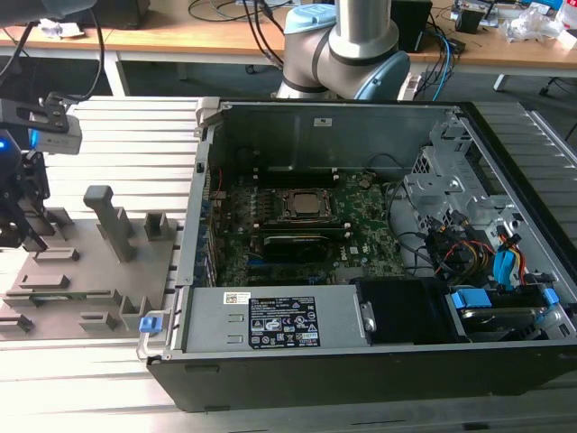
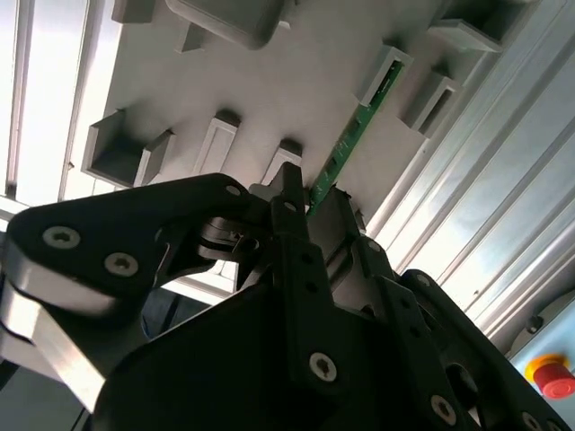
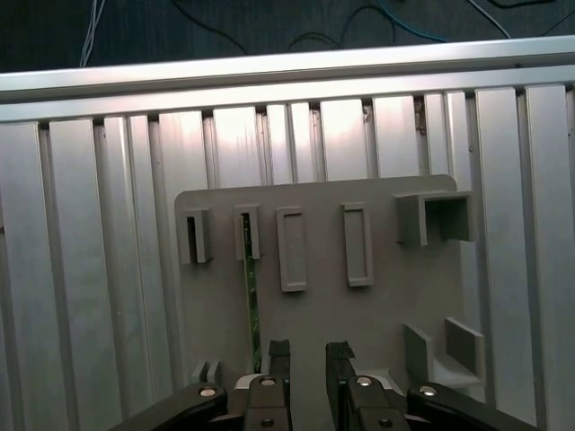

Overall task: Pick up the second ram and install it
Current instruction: 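Pick up the second ram and move it above second insertion slot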

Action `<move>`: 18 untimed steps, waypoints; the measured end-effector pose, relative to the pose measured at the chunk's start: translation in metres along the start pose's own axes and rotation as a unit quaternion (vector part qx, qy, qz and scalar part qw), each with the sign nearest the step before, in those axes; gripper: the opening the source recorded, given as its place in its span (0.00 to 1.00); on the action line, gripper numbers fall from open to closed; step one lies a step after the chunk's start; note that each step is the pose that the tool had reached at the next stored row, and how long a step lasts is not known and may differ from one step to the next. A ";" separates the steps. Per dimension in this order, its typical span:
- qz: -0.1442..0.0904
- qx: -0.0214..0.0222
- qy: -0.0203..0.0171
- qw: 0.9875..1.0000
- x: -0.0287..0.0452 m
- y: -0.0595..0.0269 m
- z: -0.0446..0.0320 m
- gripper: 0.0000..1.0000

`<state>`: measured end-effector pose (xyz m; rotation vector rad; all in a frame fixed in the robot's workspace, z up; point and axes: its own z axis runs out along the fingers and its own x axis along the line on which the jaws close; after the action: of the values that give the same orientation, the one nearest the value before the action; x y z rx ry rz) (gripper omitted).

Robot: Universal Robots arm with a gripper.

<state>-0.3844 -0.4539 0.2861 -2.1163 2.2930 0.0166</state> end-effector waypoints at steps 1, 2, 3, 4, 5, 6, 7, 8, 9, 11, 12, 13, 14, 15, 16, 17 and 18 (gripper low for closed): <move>0.000 0.000 0.000 1.000 0.0011 -0.0001 0.0005 0.30; 0.000 0.000 0.001 1.000 0.0018 -0.0001 0.0008 0.30; 0.000 0.001 0.006 1.000 0.0020 -0.0001 0.0008 0.30; 0.000 0.000 0.007 1.000 0.0023 -0.0001 0.0012 0.30; 0.000 0.001 0.007 1.000 0.0027 -0.0002 0.0019 0.30; 0.000 0.001 0.007 1.000 0.0031 -0.0002 0.0025 0.30; 0.000 0.001 0.007 1.000 0.0032 -0.0002 0.0026 0.30; 0.000 0.001 0.008 1.000 0.0033 -0.0002 0.0027 0.30; 0.000 0.001 0.010 1.000 0.0033 -0.0003 0.0031 0.30; 0.000 0.001 0.018 1.000 0.0033 -0.0002 0.0033 0.30; 0.000 0.002 0.029 1.000 0.0033 -0.0002 0.0035 0.30; 0.000 0.002 0.030 1.000 0.0033 -0.0002 0.0040 0.30; 0.000 0.002 0.030 1.000 0.0034 -0.0002 0.0045 0.30; 0.000 0.002 0.030 1.000 0.0034 -0.0002 0.0049 0.30; 0.000 0.002 0.030 1.000 0.0034 -0.0001 0.0053 0.30; 0.000 0.002 0.030 1.000 0.0035 -0.0001 0.0057 0.30; 0.000 0.002 0.030 1.000 0.0037 -0.0001 0.0061 0.30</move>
<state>-0.3845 -0.4574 0.2798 -2.1434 2.3222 -0.0521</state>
